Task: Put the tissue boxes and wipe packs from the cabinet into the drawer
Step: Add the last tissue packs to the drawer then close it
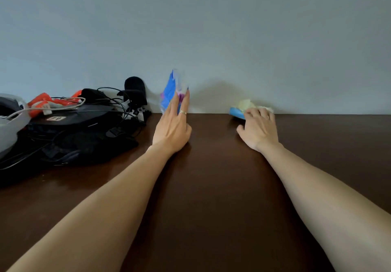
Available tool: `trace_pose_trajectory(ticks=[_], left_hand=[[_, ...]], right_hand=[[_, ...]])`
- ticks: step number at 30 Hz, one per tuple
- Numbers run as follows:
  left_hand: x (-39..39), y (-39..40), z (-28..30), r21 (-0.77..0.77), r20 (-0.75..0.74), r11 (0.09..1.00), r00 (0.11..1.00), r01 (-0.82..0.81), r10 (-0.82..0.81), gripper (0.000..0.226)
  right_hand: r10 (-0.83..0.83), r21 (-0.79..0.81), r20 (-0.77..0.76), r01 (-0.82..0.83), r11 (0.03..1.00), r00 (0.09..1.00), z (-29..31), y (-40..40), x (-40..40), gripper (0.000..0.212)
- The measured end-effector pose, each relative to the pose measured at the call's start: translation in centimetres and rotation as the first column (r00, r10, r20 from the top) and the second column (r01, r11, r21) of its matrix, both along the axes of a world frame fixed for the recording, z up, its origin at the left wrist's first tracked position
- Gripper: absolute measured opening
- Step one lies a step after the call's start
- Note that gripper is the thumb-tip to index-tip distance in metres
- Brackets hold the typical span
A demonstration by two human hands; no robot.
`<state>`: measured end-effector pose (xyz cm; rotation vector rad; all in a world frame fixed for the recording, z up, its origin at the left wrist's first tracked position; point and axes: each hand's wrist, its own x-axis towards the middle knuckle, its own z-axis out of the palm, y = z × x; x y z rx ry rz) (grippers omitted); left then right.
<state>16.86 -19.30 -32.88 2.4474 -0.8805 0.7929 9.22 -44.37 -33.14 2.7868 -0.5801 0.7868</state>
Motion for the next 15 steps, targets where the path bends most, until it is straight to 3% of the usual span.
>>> trace_pose_trajectory(ticks=[3, 5, 7, 8, 9, 11, 12, 15], left_hand=[[-0.8, 0.1, 0.3, -0.151, 0.118, 0.988, 0.993, 0.042, -0.024, 0.092], [-1.1, 0.3, 0.5, -0.203, 0.105, 0.978, 0.994, 0.05, -0.029, 0.088], [-1.3, 0.5, 0.6, -0.199, 0.124, 0.98, 0.992, 0.027, -0.002, 0.088], [-1.4, 0.5, 0.7, -0.195, 0.124, 0.98, 0.992, 0.03, -0.006, 0.09], [-1.4, 0.5, 0.8, -0.195, 0.106, 0.98, 0.994, 0.039, -0.019, 0.094], [-1.2, 0.6, 0.8, -0.15, 0.025, 0.988, 1.0, 0.023, -0.019, 0.097], [-1.0, 0.5, 0.7, -0.078, -0.013, 0.997, 1.0, 0.003, -0.004, 0.088], [-0.4, 0.4, 0.3, 0.096, -0.065, 0.995, 0.998, -0.022, 0.028, 0.026]], right_hand=[[0.212, -0.116, 0.385, -0.18, 0.977, 0.898, 0.4, 0.7, -0.7, 0.051], [0.258, -0.069, 0.452, -0.255, 0.964, 0.854, 0.3, 0.8, -1.0, 0.066], [0.22, 0.176, 0.298, -0.28, 0.944, 0.929, 0.2, 0.7, -1.0, 0.084], [0.207, 0.276, 0.174, -0.249, 0.928, 0.963, 0.2, 0.5, -0.9, 0.078], [0.206, 0.299, 0.049, -0.211, 0.931, 0.977, 0.1, 0.4, -0.7, 0.062], [0.201, 0.208, -0.046, -0.187, 0.96, 0.979, 0.0, 0.3, -0.3, 0.037], [0.187, 0.17, -0.044, -0.177, 0.969, 0.981, 0.0, 0.3, -0.1, 0.034], [0.173, 0.158, -0.039, -0.165, 0.973, 0.984, -0.1, 0.6, 0.0, 0.028]])
